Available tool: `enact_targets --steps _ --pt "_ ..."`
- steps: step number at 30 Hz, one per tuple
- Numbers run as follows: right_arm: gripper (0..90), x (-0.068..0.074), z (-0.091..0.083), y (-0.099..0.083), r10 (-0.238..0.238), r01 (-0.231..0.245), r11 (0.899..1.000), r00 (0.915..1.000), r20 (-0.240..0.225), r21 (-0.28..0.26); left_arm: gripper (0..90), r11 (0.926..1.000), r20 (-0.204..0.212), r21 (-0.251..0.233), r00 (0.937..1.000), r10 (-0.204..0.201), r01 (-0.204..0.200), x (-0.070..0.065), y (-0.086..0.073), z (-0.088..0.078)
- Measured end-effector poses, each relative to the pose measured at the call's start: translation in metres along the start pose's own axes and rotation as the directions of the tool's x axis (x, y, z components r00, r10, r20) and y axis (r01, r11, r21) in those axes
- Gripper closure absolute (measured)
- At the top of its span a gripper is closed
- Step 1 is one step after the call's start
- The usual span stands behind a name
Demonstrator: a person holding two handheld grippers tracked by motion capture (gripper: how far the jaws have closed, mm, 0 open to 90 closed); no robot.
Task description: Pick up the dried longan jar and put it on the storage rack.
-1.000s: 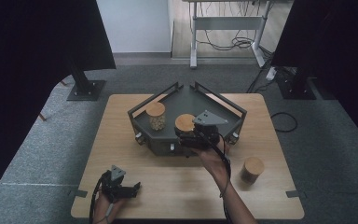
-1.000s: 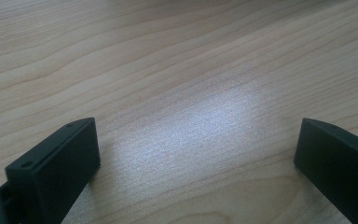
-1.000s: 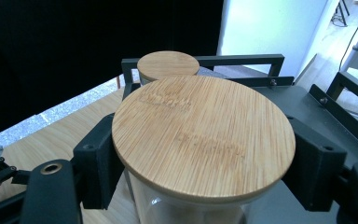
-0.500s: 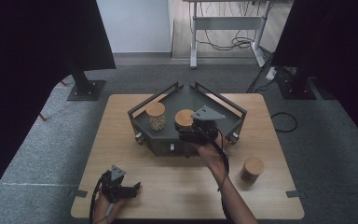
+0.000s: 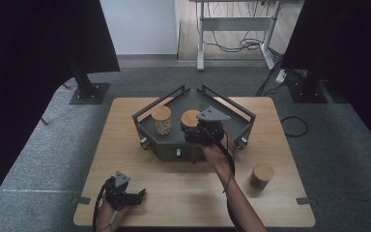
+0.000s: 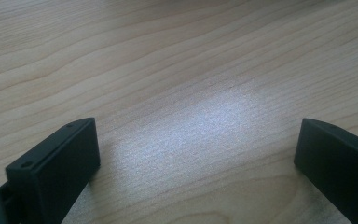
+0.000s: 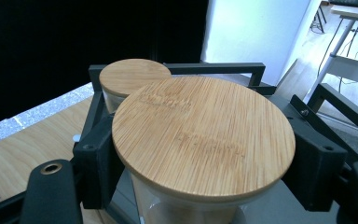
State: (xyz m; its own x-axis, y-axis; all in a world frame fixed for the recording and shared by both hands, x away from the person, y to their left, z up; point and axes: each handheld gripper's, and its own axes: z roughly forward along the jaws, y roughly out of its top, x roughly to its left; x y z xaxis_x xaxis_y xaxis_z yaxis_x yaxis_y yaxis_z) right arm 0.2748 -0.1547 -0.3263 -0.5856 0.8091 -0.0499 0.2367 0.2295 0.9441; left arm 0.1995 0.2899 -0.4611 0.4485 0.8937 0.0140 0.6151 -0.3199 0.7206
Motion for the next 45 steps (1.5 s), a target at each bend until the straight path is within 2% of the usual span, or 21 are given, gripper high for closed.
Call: enact_targets --steps 23,34,45 --pt "23.4 -0.001 0.022 0.0 0.0 0.0 1.0 0.9994 0.035 0.011 0.0 1.0 0.0 0.0 1.0 0.001 -0.001 0.0 0.0 0.0" --pt "23.4 -0.003 0.031 -0.004 0.013 -0.014 1.0 0.9987 0.05 0.026 0.0 1.0 0.001 0.0 1.0 0.001 -0.001 0.0 0.0 0.0" --pt "23.4 -0.002 0.04 -0.008 0.007 -0.009 0.999 0.9985 0.054 0.043 0.0 1.0 0.002 0.0 1.0 0.002 -0.002 0.0 0.0 0.0"
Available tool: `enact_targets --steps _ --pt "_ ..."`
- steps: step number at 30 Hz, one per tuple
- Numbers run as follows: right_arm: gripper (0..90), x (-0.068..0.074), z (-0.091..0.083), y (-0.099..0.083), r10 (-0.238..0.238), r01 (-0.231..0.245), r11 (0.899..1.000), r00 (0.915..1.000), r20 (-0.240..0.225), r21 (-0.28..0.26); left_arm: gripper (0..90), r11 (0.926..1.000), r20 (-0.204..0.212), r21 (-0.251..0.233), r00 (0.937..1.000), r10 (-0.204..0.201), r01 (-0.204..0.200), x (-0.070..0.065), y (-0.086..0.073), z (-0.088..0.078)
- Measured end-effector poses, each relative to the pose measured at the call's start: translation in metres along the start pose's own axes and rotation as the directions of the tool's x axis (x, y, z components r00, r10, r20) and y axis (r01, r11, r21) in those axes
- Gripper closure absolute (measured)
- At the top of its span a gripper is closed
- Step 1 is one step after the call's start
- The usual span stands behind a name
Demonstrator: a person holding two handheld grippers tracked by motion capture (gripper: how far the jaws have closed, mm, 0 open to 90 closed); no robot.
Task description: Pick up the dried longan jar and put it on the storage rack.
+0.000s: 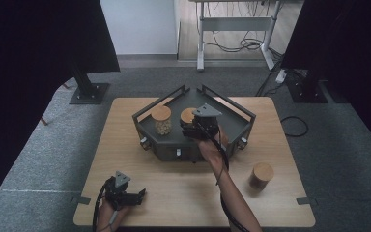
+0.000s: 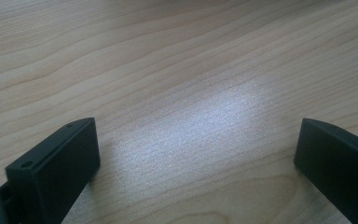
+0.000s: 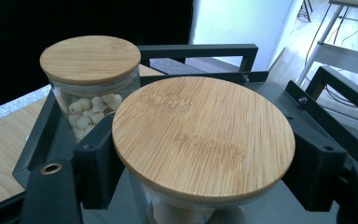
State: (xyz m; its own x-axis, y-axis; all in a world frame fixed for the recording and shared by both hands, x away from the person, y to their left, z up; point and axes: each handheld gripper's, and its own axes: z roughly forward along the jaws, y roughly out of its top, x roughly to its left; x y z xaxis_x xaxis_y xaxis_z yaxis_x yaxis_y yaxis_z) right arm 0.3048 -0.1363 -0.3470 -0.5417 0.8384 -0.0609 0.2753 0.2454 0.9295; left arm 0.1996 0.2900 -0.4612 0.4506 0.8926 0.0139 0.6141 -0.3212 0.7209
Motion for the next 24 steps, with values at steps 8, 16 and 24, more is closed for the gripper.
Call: enact_targets --steps 8,16,24 --pt "23.4 0.001 0.004 -0.003 -0.001 0.001 1.0 1.0 0.005 0.005 0.0 1.0 0.001 0.0 1.0 0.001 -0.001 0.0 0.0 0.0" --pt "23.4 0.0 0.006 -0.007 0.006 -0.006 1.0 1.0 0.006 0.011 0.0 1.0 0.002 0.002 1.0 0.003 -0.003 0.0 0.0 0.0" --pt "23.3 -0.002 0.008 -0.012 0.019 -0.019 1.0 0.9998 0.001 0.01 0.0 1.0 0.002 0.002 1.0 0.004 -0.004 0.0 0.0 0.0"
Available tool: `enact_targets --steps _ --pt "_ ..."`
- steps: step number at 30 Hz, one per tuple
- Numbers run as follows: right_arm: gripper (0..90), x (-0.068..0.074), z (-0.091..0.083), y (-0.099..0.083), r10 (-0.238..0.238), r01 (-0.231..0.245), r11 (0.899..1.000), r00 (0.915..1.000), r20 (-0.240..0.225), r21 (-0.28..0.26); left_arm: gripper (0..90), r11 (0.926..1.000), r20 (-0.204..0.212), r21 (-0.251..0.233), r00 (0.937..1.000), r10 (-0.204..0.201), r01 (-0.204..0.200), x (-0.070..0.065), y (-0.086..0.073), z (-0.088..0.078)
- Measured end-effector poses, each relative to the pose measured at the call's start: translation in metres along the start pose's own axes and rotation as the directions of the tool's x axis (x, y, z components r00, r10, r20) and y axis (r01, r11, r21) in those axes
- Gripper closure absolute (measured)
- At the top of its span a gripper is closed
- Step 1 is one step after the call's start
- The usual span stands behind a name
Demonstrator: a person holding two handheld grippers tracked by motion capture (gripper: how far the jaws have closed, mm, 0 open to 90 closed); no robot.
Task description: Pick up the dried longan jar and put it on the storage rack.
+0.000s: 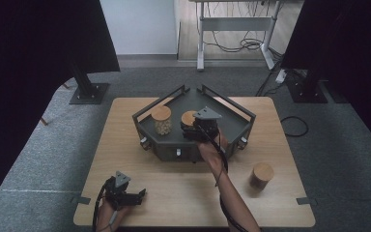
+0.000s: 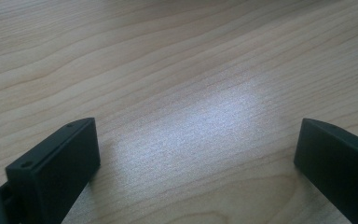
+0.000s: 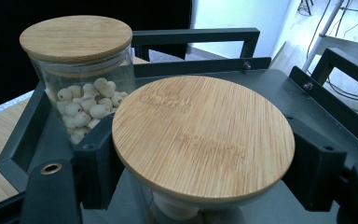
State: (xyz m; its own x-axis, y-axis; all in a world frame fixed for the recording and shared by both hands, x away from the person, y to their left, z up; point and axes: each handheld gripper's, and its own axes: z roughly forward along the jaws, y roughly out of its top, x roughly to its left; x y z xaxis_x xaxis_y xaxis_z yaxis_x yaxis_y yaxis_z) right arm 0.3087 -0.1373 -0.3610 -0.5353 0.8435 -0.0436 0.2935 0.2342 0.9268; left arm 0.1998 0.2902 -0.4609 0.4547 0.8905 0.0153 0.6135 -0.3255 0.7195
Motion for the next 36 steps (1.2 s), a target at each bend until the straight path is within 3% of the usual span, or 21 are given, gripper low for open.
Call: enact_targets --steps 10,17,36 --pt "21.7 -0.002 -0.001 0.0 0.003 -0.003 1.0 1.0 -0.002 0.004 0.0 1.0 0.002 -0.001 1.0 0.001 -0.001 0.0 0.0 0.0" --pt "7.7 -0.01 0.002 0.002 0.033 -0.032 0.999 0.9987 -0.039 0.015 0.0 1.0 0.002 -0.001 1.0 0.001 -0.001 0.0 0.0 0.0" --pt "6.7 -0.012 -0.007 -0.007 0.033 -0.034 0.999 0.9989 -0.034 -0.009 0.0 1.0 0.004 -0.002 1.0 0.002 -0.002 0.0 0.0 0.0"
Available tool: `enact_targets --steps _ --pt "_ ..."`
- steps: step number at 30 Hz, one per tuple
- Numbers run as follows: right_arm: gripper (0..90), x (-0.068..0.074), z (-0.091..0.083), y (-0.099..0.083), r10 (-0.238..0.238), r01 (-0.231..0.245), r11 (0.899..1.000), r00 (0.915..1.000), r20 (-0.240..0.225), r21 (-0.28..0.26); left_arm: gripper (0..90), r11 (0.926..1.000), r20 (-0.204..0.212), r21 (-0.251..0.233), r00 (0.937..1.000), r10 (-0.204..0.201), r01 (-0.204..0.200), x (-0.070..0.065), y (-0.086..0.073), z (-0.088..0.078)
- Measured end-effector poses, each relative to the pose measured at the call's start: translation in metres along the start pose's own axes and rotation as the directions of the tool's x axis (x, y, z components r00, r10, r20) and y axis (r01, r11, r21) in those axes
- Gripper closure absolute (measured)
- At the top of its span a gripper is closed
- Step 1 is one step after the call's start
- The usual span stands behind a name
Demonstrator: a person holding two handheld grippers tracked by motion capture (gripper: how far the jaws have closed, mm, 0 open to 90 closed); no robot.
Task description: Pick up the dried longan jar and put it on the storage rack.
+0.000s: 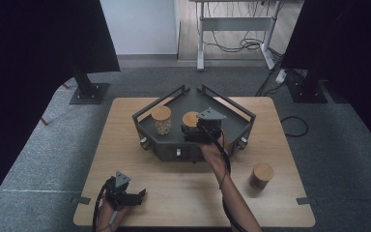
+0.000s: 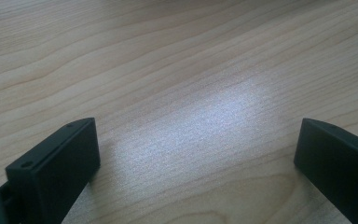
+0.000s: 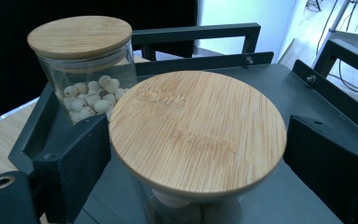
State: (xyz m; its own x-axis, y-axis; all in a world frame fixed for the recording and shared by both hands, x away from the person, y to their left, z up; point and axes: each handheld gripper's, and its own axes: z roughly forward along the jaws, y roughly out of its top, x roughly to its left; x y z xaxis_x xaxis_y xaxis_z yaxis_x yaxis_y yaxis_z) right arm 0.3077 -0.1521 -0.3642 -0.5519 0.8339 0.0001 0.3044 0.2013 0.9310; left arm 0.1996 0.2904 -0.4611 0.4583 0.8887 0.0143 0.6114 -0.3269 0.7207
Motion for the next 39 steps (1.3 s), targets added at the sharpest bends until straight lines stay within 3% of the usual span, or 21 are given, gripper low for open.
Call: enact_targets --steps 20,39 --pt "6.7 0.001 -0.025 -0.007 -0.024 0.023 0.999 0.9996 -0.017 -0.043 0.0 1.0 0.0 -0.001 1.0 0.0 0.0 0.0 0.0 0.0" --pt "6.8 0.007 -0.052 -0.009 -0.033 0.032 0.998 0.9991 -0.028 -0.051 0.0 1.0 0.002 0.0 1.0 0.001 -0.001 -0.001 -0.001 -0.001"
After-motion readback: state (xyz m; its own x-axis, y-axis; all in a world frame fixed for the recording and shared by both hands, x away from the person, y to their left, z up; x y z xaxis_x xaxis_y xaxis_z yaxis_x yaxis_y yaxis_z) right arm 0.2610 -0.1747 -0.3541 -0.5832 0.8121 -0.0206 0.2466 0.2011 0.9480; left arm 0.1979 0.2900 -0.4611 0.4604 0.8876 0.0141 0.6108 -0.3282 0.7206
